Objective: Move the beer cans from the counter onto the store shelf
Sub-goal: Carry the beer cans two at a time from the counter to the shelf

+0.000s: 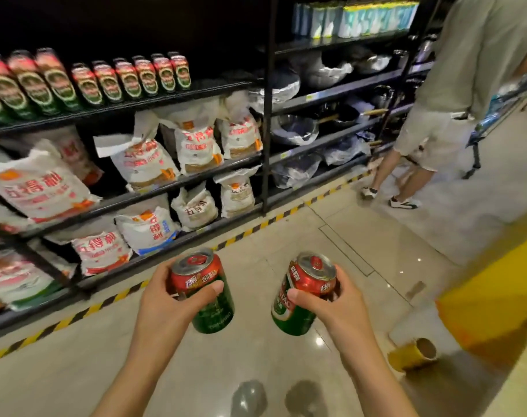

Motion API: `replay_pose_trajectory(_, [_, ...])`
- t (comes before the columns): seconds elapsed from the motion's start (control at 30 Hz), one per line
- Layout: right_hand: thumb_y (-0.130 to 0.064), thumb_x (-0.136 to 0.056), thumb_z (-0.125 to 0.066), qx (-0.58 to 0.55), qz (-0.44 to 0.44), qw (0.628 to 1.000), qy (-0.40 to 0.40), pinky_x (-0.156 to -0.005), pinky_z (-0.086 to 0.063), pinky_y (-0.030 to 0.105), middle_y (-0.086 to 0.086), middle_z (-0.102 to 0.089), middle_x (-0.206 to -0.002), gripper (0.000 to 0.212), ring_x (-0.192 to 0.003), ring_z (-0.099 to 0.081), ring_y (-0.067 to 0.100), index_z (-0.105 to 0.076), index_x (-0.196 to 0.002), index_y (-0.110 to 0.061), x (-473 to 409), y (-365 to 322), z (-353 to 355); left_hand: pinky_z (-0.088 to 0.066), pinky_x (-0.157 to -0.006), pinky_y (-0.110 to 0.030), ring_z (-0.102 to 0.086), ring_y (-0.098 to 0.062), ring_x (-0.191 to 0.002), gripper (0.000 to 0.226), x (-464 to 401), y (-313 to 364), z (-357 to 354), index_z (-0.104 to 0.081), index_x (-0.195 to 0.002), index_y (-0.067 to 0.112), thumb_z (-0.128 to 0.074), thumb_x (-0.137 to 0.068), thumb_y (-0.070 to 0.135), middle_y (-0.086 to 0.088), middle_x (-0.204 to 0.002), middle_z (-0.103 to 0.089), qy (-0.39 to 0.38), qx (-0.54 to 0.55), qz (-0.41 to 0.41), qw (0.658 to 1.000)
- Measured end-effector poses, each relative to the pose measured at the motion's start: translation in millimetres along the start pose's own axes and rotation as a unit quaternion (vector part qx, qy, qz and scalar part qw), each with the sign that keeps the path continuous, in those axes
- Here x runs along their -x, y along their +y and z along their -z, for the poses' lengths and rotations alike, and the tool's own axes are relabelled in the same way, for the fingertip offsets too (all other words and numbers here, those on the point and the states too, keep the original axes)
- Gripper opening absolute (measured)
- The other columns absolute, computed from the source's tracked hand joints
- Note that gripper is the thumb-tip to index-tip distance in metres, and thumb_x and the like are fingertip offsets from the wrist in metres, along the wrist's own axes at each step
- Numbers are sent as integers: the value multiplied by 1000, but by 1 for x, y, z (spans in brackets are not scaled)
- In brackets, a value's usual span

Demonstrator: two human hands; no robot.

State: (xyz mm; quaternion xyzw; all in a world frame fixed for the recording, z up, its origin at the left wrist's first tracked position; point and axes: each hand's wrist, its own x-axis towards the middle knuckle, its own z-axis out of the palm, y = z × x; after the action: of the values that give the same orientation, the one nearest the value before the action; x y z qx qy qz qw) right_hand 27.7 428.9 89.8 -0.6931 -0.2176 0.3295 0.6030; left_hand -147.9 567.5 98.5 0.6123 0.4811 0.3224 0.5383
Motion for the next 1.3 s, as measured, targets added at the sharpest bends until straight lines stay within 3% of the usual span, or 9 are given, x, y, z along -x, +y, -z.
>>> replay_pose_trajectory(0.2, [-9,-63,-83,20,10,1000,-15,-66,-44,16,-11,-65,-98,50,-92,-61,6,-56,-95,-35,-68,-29,-30,-42,-67,-19,-52,2,-87,60,-63,15,2,-49,-113,29,-82,-64,20,18,-97,-55,12,15,-9,1000])
replay_pose_trajectory(0.47, [-12,-62,-84,27,39,998,-41,-66,-43,17,-11,-64,-102,54,-92,-59,3,-55,-100,-37,-224,-60,-84,-42,-69,-14,-54,2,-93,62,-206,58,-23,-49,-115,33,-82,-63,26,17,-104,-58,28,12,-40,999])
replay_pose_trajectory(0.67, [-9,-62,-84,18,56,995,-77,-67,-43,16,-10,-62,-105,60,-97,-57,4,-55,-108,-34,-342,-100,-111,-50,-80,-31,-56,-5,-99,56,-314,81,-33,-52,-108,36,-83,-63,26,12,-106,-60,75,2,-30,997])
replay_pose_trajectory(0.83, [-10,-62,-85,42,71,991,-105,-67,-43,14,-13,-63,-101,53,-94,-58,1,-56,-98,-36,-419,-119,-134,-42,-68,-18,-54,1,-90,48,-383,84,-36,-49,-94,42,-82,-66,21,17,-97,-60,112,4,-22,994])
replay_pose_trajectory(0.97, [-8,-62,-85,46,70,989,-123,-61,-47,5,-13,-66,-95,51,-83,-61,-9,-59,-98,-34,-474,-132,-153,-44,-72,-26,-55,-2,-93,55,-441,84,-35,-53,-111,29,-82,-65,22,11,-103,-61,123,-1,-4,992])
replay_pose_trajectory(1.13, [-7,-63,-85,46,66,988,-132,-63,-47,4,-13,-67,-92,51,-81,-60,-12,-60,-98,-33,-556,-145,-177,-42,-64,-18,-55,-2,-87,52,-530,95,-47,-51,-108,27,-81,-67,14,12,-98,-60,121,19,-5,992])
replay_pose_trajectory(1.3, [-11,-63,-85,60,70,988,-125,-62,-48,8,-13,-67,-95,51,-82,-60,-12,-58,-100,-34,-638,-164,-198,-44,-68,-20,-58,-5,-91,56,-622,113,-64,-52,-111,25,-83,-64,17,9,-101,-61,106,12,-31,994])
